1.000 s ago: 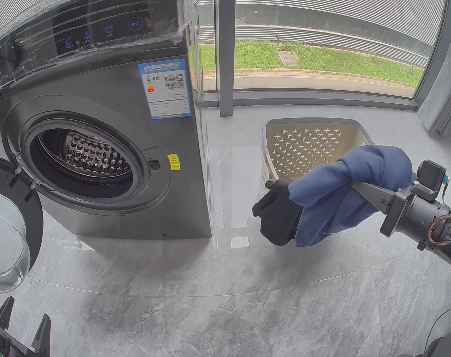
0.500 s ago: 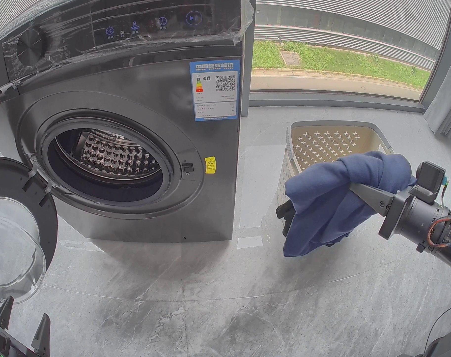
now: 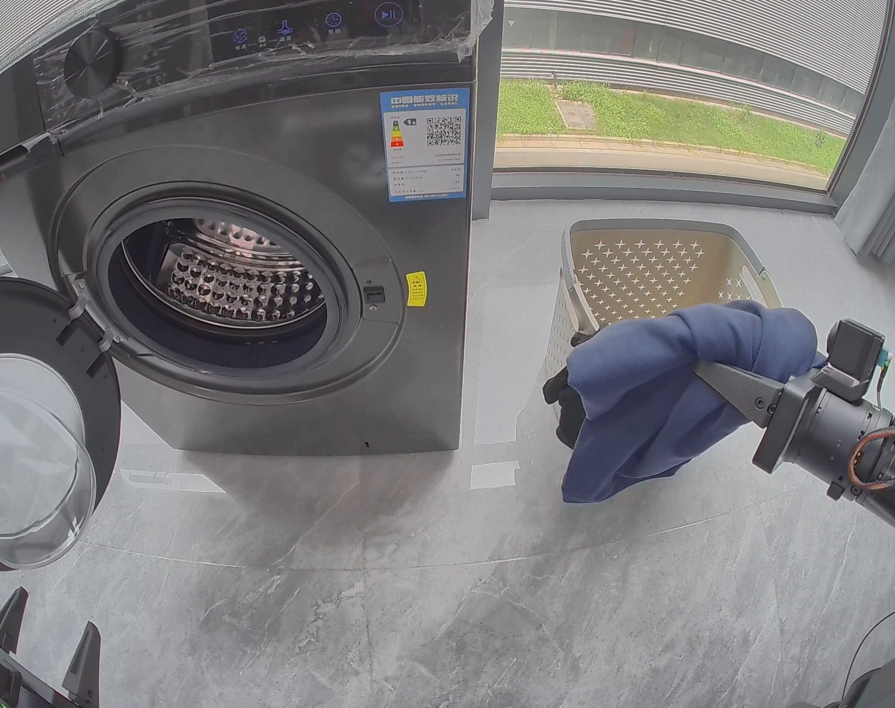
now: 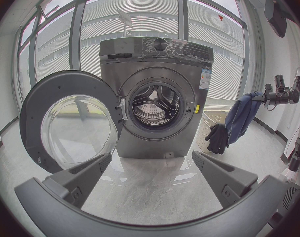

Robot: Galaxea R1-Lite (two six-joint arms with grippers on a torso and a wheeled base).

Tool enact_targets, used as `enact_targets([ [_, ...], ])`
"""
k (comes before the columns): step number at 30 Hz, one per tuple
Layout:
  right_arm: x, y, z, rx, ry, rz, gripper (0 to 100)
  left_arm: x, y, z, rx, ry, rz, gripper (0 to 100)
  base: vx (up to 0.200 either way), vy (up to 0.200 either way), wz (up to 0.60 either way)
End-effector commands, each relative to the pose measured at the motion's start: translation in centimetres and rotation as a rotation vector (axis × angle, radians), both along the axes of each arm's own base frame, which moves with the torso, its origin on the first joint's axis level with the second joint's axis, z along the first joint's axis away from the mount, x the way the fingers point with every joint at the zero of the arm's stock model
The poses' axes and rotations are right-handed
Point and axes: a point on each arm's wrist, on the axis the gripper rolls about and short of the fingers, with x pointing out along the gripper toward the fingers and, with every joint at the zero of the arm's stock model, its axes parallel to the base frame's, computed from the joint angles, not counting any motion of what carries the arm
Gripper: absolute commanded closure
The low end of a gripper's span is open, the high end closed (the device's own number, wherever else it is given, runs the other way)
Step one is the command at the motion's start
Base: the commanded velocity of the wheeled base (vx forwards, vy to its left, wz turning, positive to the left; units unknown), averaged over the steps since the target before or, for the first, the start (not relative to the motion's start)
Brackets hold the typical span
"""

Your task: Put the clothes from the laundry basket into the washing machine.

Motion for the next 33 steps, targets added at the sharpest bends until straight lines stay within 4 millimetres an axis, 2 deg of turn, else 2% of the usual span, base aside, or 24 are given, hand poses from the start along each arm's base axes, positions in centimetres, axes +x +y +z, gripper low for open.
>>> enact_targets([
  [1,0.1,-0.1,-0.1,-0.002,0.005,-0.004,100,0.0,0.0,-0.4,-0.001,0.001,0.0,0,0.0,0.0,0.0],
  [8,0.2,-0.2,-0.2,-0.009,0.001,-0.015,100,0.0,0.0,-0.4,0.001,0.001,0.0,0,0.0,0.0,0.0],
  [22,0.1,-0.3,-1.2,0.013,0.052,0.048,100,0.0,0.0,-0.4,0.002,0.001,0.0,0,0.0,0.2,0.0],
  [33,-0.1,-0.2,-1.0,0.072,0.089,0.058,100,0.0,0.0,-0.4,0.002,0.001,0.0,0,0.0,0.0,0.0],
])
